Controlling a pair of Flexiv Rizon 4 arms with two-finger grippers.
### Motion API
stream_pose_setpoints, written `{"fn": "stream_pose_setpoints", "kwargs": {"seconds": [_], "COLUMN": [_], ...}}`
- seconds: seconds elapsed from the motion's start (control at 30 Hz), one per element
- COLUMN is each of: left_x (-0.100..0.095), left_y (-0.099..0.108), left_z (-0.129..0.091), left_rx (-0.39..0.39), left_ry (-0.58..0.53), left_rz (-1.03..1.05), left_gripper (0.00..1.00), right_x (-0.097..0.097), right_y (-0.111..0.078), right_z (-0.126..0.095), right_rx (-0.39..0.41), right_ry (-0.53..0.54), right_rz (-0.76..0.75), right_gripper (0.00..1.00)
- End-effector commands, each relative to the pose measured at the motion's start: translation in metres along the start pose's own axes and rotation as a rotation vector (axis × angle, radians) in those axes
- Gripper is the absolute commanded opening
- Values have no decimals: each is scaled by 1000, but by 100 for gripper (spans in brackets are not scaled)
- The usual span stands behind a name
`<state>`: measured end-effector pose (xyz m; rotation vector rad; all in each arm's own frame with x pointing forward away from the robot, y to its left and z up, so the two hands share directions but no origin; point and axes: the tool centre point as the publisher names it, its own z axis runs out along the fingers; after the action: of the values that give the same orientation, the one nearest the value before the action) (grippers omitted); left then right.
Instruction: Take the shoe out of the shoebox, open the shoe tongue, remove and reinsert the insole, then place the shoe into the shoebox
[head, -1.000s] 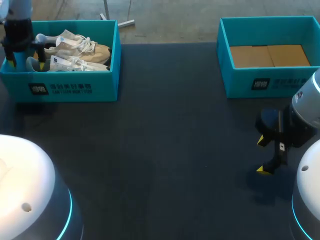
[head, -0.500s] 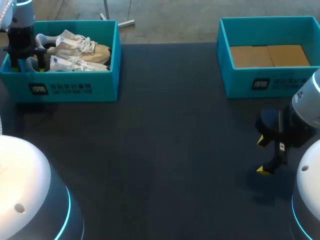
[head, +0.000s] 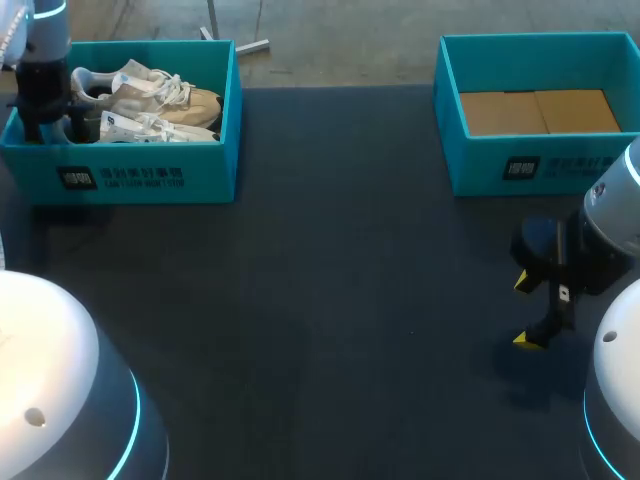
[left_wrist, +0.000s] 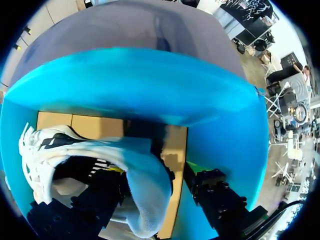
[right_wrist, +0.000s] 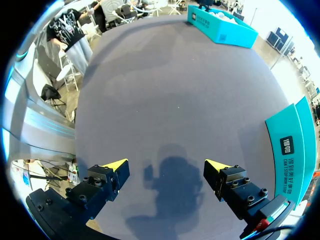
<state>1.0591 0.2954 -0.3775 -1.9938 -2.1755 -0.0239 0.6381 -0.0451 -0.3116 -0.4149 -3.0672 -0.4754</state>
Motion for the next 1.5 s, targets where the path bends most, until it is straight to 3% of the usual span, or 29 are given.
{"fn": "stream_pose_setpoints", "kwargs": {"seconds": [0.03,0.33,0.6,0.7,1.5], "left_x": [-1,0,-1,-2,9], "left_y": [2,5,9,9,16], "left_z": [5,9,13,15,1], "left_rx": [-1,7,13,17,27], "left_ry": [8,7,12,17,-15], "left_rz": [-3,-1,23,35,28], "left_gripper": [66,65,44,0,0], "right_x": [1,1,1,1,1], "right_y": [-1,-1,-1,-1,-1], "right_z": [1,1,1,1,1], "right_rx": [-2,-2,-2,-2,-2], "right_ry": [-3,-3,-3,-3,-3], "right_rz": [-1,-1,-1,-1,-1], "right_gripper": [100,100,100,100,100]}}
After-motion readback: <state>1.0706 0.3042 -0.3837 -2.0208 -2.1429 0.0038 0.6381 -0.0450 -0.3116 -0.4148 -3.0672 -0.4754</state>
